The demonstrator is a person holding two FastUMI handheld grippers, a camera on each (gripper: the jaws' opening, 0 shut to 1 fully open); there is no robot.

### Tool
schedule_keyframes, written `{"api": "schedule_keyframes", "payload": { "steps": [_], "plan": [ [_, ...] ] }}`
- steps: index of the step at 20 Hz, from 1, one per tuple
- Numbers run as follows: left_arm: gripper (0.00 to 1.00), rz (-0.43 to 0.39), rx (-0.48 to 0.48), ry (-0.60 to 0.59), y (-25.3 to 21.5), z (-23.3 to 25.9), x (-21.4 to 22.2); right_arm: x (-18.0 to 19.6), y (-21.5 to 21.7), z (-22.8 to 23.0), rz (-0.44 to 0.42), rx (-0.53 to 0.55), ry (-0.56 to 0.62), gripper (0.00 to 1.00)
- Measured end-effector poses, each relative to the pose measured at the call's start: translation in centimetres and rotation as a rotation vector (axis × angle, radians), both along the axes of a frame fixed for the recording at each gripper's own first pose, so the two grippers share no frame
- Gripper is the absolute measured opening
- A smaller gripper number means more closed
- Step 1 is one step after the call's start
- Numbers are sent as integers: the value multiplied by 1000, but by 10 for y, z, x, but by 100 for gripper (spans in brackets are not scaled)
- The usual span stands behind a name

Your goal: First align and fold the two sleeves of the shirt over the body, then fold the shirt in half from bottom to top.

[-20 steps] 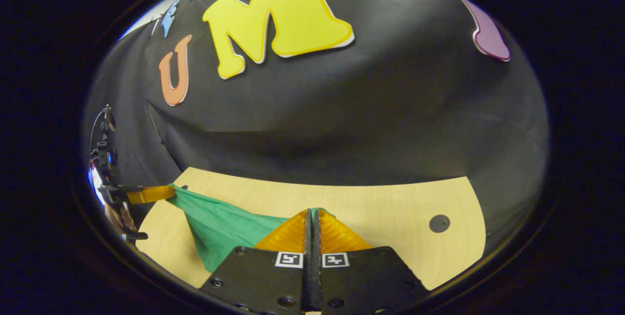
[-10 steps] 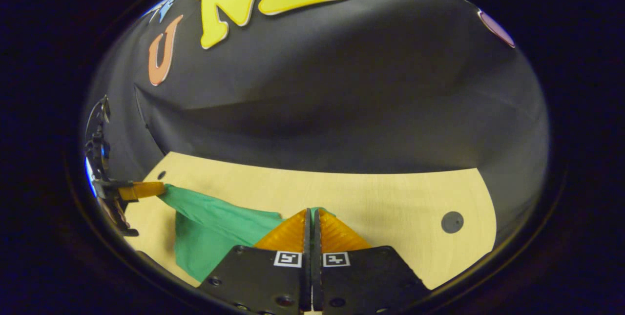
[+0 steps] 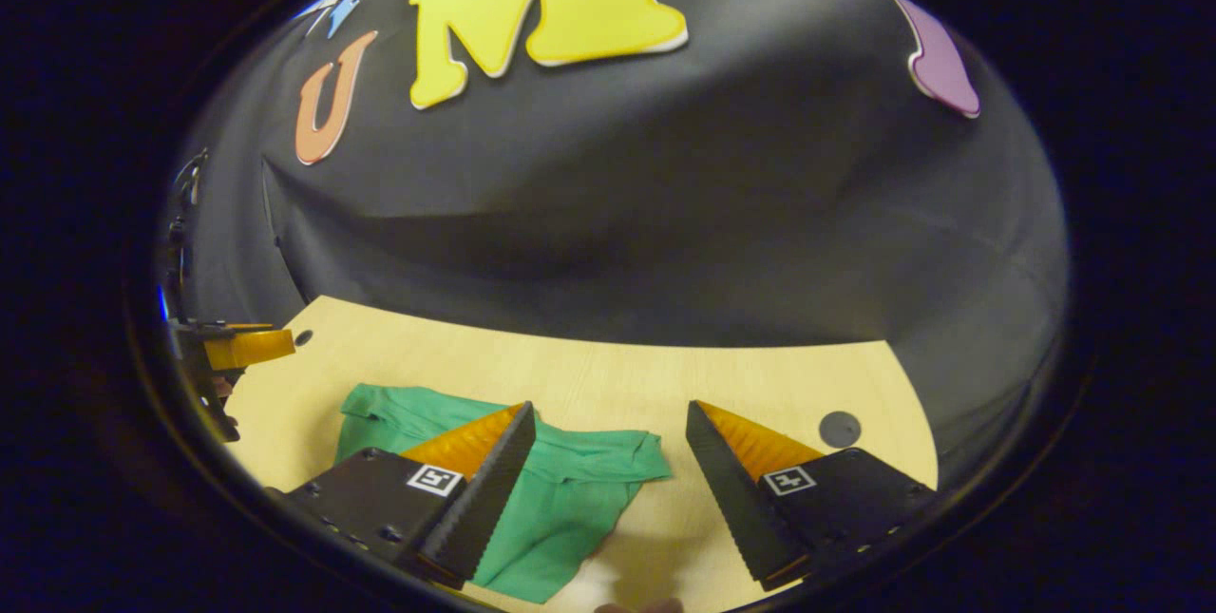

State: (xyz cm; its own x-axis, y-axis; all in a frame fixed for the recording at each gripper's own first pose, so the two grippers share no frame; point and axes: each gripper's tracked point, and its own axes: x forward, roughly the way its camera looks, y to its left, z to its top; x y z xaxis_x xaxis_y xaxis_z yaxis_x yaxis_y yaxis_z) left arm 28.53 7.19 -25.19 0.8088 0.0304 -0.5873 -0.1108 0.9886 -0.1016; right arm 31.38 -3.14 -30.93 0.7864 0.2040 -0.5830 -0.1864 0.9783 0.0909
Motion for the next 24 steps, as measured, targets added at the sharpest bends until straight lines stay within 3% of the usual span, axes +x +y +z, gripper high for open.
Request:
{"api": "schedule_keyframes", "payload": {
  "steps": [7,14,20,24],
  "plan": [
    [100,20,48,-252,-8,147,-59,-77,19,135,-46,-18,-216,96],
    [100,-24,108,-486,-21,291,-187,-207,18,273,-131,-58,-450,96],
    [100,-35,28,-513,-41,326,-289,-329,22,314,-168,-62,-501,96],
    [100,-36,69,-540,-41,336,-324,-366,28,329,-161,-89,-535,95]
  ]
}}
